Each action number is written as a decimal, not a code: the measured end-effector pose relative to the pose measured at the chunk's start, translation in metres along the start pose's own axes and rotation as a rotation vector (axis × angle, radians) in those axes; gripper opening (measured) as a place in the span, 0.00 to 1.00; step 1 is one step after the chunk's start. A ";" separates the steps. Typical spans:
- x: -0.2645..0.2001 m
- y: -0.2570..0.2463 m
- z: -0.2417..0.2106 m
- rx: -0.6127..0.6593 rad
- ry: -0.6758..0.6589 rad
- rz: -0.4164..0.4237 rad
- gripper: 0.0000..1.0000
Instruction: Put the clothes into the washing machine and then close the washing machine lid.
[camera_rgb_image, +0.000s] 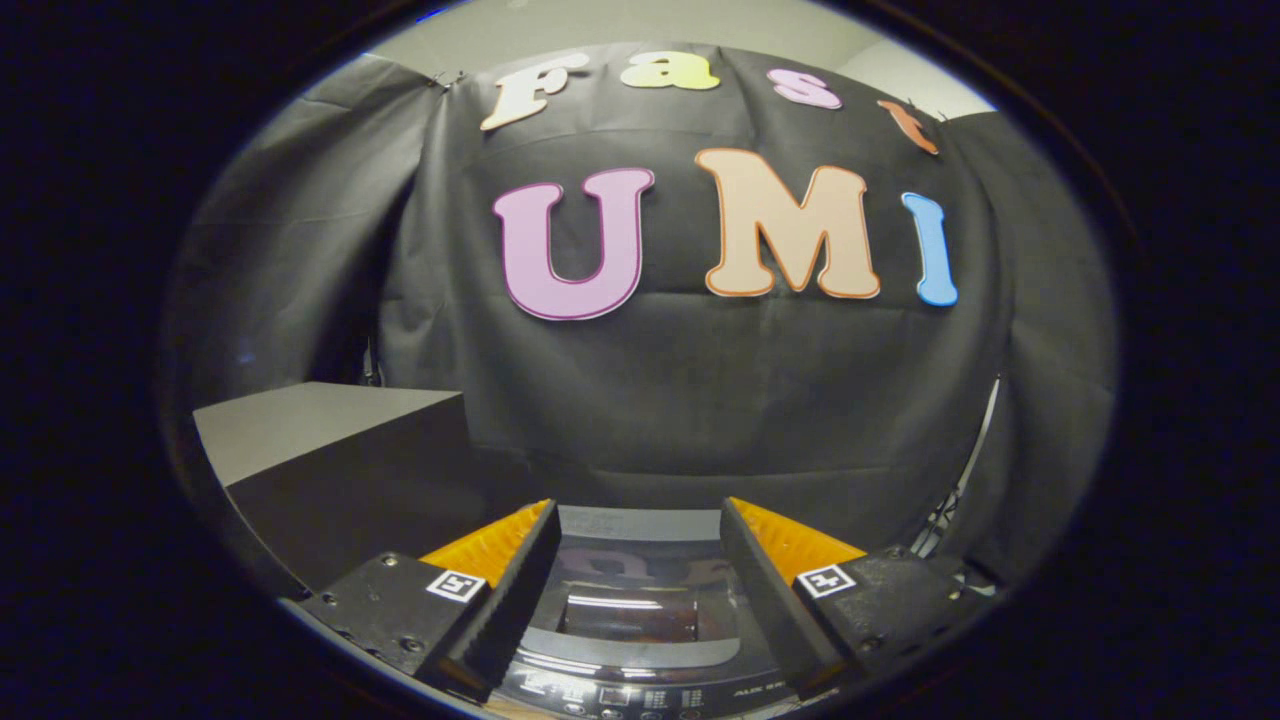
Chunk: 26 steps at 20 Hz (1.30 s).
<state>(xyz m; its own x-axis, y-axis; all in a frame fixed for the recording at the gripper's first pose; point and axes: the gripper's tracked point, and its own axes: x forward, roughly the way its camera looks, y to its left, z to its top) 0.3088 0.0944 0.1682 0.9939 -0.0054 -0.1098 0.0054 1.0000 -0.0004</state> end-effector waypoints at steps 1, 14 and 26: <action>-0.007 -0.005 -0.006 0.005 -0.004 -0.002 0.97; -0.101 -0.064 -0.083 0.103 -0.070 -0.034 0.99; -0.181 -0.092 -0.132 0.118 -0.256 -0.042 0.97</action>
<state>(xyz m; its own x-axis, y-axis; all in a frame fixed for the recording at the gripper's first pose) 0.1139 0.0035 0.0574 0.9878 -0.0622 0.1427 0.0454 0.9920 0.1179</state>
